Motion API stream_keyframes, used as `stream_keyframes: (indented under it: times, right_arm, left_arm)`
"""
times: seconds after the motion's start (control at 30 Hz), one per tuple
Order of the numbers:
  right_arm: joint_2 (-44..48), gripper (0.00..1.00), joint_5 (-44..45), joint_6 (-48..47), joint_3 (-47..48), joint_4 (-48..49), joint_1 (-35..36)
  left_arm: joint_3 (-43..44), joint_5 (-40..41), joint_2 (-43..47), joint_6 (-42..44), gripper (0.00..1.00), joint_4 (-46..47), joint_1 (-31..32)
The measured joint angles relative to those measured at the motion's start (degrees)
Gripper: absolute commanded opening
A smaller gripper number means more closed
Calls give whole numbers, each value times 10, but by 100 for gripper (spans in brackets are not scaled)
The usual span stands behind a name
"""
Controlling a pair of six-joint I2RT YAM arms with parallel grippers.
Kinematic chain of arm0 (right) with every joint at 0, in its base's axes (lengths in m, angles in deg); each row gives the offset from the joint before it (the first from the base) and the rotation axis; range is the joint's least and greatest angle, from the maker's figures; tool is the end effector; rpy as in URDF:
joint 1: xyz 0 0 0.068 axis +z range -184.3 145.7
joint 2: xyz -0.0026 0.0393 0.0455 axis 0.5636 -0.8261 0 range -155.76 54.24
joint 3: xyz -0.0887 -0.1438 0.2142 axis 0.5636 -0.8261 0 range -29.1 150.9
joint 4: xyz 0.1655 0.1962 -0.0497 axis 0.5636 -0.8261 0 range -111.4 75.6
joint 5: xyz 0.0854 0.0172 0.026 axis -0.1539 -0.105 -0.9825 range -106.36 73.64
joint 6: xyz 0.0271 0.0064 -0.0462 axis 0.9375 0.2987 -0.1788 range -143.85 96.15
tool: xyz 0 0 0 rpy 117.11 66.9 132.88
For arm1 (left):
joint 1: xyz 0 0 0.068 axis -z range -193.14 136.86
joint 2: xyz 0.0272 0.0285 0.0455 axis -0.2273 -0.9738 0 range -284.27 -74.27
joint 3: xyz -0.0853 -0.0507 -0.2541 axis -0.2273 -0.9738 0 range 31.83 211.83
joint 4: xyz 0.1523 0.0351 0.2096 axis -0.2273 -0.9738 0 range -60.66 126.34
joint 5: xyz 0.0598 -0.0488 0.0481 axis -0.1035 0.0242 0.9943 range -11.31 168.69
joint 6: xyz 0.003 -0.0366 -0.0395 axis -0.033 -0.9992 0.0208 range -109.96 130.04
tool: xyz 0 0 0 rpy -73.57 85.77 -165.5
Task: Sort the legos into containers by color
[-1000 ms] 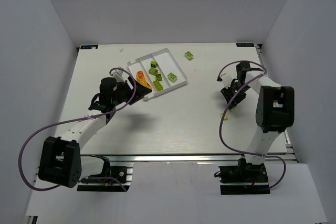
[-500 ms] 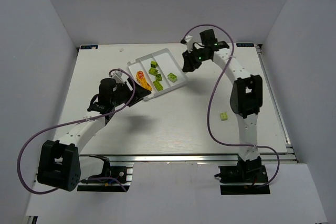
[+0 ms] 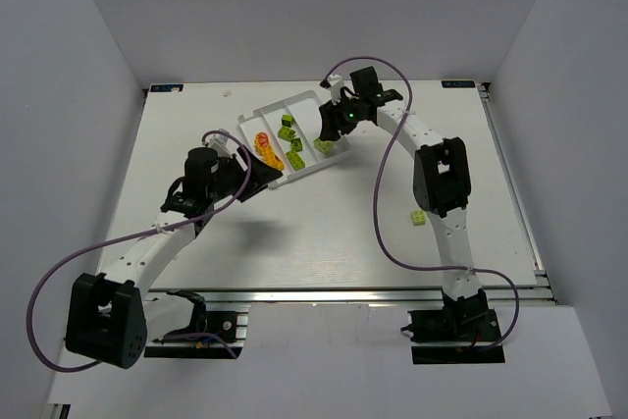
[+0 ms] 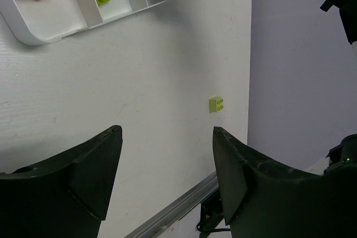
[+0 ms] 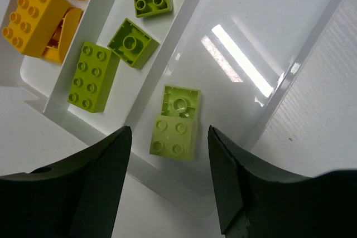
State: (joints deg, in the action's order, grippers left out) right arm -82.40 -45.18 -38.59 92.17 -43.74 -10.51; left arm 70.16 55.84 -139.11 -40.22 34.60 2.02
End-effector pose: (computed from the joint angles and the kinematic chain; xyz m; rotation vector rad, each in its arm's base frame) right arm 0.4860 0.2331 0.2138 -0.9965 2.1001 0.6681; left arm 0.2357 -0.0782 0.2461 -0.4099 2.1767 -1.0843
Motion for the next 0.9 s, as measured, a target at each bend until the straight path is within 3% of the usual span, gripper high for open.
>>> stream_keyframes:
  times: [0.23,0.4,0.53,0.9]
  right_arm:
    - [109,56,38,-11,-133,20,-16]
    - [218,59,106,-1,-243,80,-49]
    - [140,70,134,22,-118,93,-75]
    - [-57,70,155,37,15,146,-80]
  left_arm:
    - [23,-2,-53,-2,74,11,21]
    - [24,-8,-82,-3,74,36,32]
    - [33,-13,-99,-2,74,34,41]
    - [44,2,-69,0,74,0,49]
